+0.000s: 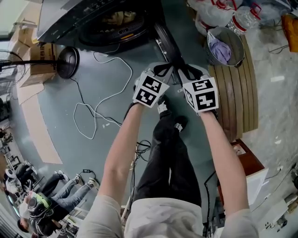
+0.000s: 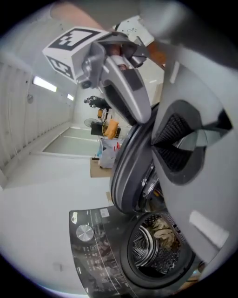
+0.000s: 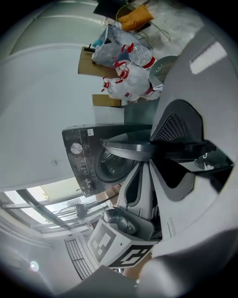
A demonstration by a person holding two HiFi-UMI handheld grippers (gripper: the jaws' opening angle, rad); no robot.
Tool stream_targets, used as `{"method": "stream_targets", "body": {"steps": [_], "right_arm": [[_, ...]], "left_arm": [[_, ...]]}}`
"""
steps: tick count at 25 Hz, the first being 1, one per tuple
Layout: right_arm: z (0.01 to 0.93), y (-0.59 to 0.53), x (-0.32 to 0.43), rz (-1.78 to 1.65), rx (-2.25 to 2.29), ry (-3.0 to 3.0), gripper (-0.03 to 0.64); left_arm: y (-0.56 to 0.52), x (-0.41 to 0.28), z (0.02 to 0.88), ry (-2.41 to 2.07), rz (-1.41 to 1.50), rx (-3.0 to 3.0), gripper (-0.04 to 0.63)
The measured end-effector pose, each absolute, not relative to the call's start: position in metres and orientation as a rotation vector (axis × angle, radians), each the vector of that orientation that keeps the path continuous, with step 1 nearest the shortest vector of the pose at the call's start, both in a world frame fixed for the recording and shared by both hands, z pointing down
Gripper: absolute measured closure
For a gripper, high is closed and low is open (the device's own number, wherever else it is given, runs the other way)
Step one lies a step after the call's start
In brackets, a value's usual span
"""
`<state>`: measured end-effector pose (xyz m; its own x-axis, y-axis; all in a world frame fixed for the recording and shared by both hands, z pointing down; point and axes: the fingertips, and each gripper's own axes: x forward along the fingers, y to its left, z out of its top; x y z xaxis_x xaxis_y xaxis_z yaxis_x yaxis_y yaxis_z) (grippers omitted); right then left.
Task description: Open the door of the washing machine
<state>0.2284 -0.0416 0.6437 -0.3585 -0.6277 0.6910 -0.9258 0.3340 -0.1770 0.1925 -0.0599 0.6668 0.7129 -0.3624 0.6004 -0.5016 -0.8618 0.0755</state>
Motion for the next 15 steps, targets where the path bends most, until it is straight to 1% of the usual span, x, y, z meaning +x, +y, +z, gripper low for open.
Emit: {"method": "stream_targets", "body": {"steps": [7, 15], "right_arm": [[0.648, -0.047, 0.267, 0.66, 1.382, -2.018, 0.505], [0.646, -0.079, 0.316, 0.502, 1.272, -2.012, 0.503]], "left_arm": [[-0.062, 0.233, 0.669, -0.6, 0.825, 2.732, 0.537], [-0.087, 0.284, 0.664, -0.587, 0.707, 2.75, 0.537]]}}
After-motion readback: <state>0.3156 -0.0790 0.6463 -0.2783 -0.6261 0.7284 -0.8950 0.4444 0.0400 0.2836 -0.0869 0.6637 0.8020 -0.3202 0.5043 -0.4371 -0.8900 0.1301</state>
